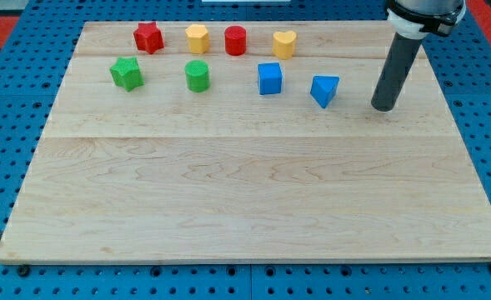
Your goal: Move the blue triangle towards the bottom of the board
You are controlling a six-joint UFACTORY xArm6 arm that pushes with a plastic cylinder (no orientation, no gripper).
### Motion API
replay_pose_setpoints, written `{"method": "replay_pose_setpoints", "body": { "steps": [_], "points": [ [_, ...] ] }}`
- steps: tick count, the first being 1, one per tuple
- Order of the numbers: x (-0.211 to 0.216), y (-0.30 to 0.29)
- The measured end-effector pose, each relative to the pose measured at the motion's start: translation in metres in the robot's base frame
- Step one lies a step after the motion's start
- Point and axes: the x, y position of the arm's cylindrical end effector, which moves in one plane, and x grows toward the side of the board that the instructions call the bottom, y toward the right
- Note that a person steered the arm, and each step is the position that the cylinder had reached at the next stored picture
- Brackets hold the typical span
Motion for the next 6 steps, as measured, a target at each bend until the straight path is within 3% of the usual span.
{"method": "replay_pose_setpoints", "body": {
  "steps": [2, 3, 4, 5, 6],
  "points": [
    [-0.043, -0.028],
    [-0.043, -0.079],
    [0.005, -0.131],
    [0.052, -0.120],
    [0.053, -0.103]
  ]
}}
